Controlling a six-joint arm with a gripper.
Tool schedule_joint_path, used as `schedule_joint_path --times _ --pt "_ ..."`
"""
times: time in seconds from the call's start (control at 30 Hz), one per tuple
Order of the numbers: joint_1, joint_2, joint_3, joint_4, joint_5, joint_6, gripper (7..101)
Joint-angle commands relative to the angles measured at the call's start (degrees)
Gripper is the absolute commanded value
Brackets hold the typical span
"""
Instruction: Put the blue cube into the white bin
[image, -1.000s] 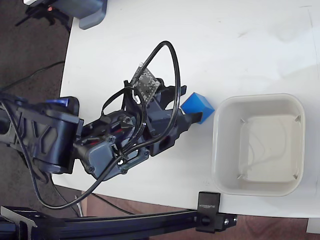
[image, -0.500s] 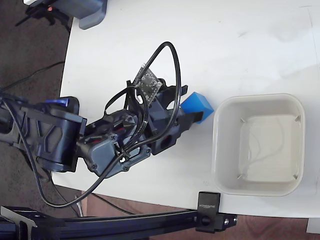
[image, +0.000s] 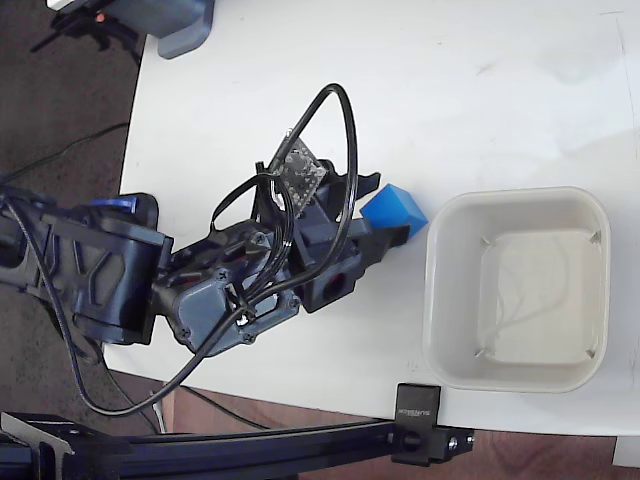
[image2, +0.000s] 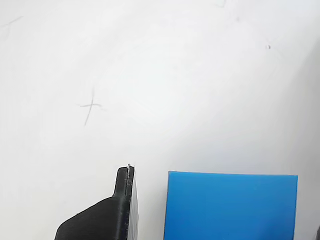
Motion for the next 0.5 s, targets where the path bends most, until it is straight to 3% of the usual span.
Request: schedule_joint_path --times 0.03,0.5 --pt "0.4 1.3 -2.3 -1.1 0.4 0.1 90.9" --pt "0.7 1.0 -0.7 -3.2 -0.1 1.2 90.9"
